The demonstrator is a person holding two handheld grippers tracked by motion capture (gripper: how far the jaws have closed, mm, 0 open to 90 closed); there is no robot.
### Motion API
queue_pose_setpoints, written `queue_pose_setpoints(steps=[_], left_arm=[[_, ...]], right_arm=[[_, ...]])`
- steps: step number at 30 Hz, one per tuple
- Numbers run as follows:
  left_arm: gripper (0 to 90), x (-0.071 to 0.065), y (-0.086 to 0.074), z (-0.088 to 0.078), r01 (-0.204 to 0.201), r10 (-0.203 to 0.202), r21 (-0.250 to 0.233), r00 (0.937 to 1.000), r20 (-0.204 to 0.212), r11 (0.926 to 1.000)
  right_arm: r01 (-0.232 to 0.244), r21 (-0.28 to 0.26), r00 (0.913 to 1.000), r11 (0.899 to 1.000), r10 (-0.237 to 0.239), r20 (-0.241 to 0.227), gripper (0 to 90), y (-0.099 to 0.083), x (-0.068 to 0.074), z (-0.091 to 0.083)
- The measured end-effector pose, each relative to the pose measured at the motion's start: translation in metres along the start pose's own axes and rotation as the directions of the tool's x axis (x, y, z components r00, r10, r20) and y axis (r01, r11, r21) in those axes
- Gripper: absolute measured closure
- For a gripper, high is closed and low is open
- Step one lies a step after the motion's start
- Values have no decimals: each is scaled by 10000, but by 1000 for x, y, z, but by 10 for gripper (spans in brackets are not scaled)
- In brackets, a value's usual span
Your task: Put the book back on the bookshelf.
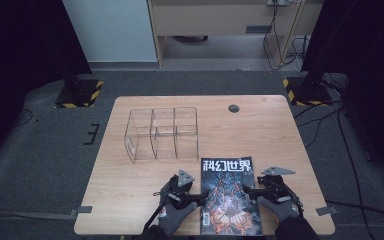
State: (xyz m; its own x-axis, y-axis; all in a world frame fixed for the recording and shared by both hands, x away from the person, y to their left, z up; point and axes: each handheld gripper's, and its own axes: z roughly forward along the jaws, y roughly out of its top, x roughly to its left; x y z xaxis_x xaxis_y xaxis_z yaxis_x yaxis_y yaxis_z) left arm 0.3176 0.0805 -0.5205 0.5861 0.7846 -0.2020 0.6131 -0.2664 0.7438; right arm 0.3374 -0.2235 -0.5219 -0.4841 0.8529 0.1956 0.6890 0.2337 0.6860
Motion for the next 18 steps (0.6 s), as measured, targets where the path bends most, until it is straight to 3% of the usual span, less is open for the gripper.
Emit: queue_pose_setpoints(steps=[4, 18], left_arm=[[247, -2, -1, 5, -46, 45, 129, 10000, 88, 9999], [258, -9, -2, 14, -84, 68, 407, 9992, 394, 9991]], right_arm=[[-1, 210, 10000, 9998, 3, -95, 264, 0, 1, 4], [-371, 23, 9984, 9993, 372, -431, 270, -1, 0, 5]])
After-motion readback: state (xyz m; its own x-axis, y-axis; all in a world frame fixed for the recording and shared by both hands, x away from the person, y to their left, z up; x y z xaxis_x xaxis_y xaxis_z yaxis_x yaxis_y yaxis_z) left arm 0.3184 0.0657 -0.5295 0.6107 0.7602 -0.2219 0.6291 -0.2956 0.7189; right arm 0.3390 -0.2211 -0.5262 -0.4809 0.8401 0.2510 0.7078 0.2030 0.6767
